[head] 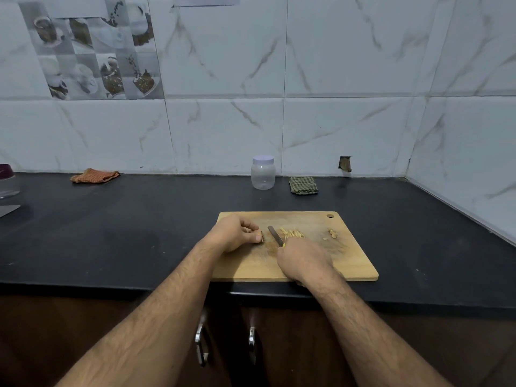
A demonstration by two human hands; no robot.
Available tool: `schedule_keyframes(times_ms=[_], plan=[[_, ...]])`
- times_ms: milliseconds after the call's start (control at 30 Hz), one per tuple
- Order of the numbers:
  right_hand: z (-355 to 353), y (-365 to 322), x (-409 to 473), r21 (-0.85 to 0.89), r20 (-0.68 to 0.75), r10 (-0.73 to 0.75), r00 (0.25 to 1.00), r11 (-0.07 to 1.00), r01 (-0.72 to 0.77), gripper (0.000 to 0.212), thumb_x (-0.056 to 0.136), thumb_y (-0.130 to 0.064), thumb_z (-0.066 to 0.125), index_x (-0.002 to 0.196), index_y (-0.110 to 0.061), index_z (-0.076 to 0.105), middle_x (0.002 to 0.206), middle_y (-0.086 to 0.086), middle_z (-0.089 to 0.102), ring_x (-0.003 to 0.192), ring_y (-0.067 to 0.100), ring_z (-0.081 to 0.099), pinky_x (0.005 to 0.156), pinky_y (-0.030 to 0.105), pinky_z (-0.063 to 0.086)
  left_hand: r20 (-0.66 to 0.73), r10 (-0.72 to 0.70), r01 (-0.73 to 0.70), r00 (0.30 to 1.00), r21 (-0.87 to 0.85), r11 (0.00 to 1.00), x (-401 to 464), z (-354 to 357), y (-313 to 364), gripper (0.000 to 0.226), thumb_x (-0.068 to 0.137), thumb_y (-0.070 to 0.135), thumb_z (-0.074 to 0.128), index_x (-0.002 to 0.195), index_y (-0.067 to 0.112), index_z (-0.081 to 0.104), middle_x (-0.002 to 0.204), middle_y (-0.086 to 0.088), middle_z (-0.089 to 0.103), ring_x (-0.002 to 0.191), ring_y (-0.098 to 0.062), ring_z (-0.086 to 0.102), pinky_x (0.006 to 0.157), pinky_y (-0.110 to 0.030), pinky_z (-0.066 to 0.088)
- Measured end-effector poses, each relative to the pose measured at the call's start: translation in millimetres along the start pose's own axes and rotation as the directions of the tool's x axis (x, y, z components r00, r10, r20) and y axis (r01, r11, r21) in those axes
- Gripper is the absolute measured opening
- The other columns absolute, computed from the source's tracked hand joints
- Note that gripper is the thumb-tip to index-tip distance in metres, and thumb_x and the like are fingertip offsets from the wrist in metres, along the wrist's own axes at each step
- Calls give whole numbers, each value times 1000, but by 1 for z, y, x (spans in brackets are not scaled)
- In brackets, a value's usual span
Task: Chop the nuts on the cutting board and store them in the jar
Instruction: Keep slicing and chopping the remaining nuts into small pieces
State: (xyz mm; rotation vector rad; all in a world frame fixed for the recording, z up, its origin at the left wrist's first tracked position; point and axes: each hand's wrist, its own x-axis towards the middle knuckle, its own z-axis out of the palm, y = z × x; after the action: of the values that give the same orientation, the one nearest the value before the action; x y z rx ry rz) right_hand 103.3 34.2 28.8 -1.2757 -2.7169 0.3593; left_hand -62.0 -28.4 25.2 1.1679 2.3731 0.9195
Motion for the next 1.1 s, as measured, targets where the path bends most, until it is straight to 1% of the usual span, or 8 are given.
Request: schedule_keyframes(times_ms=[233,400,533,633,733,900,1000,1100], plan=[[-1,0,-1,8,23,4,1000,1000,-4,29,99,-32,44,111,-17,66,94,0,63,85,20,60,64,30,43,-53,60,-57,997,54,997,-3,5,-3,38,83,32,78,120,24,70,112,4,68,99,-5,57,83,-19,40],[-5,-4,-5,-16,41,-16,999,1000,17,29,100,-31,44,115,-16,65,96,1,61,87,20,59,69,31,45,-122,85,-78,989,57,995,-5,12,-7,41,82,36,79,120,24,70,117,5,69,98,-2,56,85,-20,41],[-8,-12,-7,-46,41,-32,999,998,34,30,102,-28,43,117,-13,64,108,5,66,96,22,61,75,33,47,-157,107,-105,982,20,994,-9,17,-10,39,84,32,77,120,20,70,119,5,70,104,-4,61,84,-18,39],[-8,-18,-9,-61,20,-62,998,996,63,31,102,-27,42,120,-13,63,113,6,66,101,23,62,78,34,47,-187,154,-147,970,51,988,-11,22,-12,23,87,31,73,105,18,76,104,3,75,92,-4,63,81,-26,45],[-9,-24,-11,-61,15,-78,997,995,79,33,102,-26,41,123,-13,62,120,6,65,108,25,61,85,36,47,-207,184,-167,961,94,981,-10,26,-16,21,87,36,70,88,15,75,82,-3,73,80,-17,63,76,-37,48],[-10,-27,-11,-75,16,-87,996,993,88,33,102,-25,40,123,-13,62,122,6,65,109,24,61,87,36,49,-213,205,-183,955,116,976,-9,27,-16,24,86,37,70,86,13,73,83,-8,71,82,-24,63,75,-40,47],[-10,-25,-8,-87,27,-83,996,993,85,33,101,-25,41,123,-14,62,121,6,65,107,24,61,84,36,48,-232,212,-193,949,105,976,-10,27,-16,21,87,35,71,91,15,76,83,-2,73,82,-18,63,76,-36,47],[-11,-24,-7,-105,34,-91,995,990,94,33,101,-26,40,125,-17,60,120,5,66,106,23,61,79,34,46,-233,225,-203,946,117,972,-9,27,-16,21,87,34,70,86,14,75,79,-6,69,77,-23,60,70,-37,44]])
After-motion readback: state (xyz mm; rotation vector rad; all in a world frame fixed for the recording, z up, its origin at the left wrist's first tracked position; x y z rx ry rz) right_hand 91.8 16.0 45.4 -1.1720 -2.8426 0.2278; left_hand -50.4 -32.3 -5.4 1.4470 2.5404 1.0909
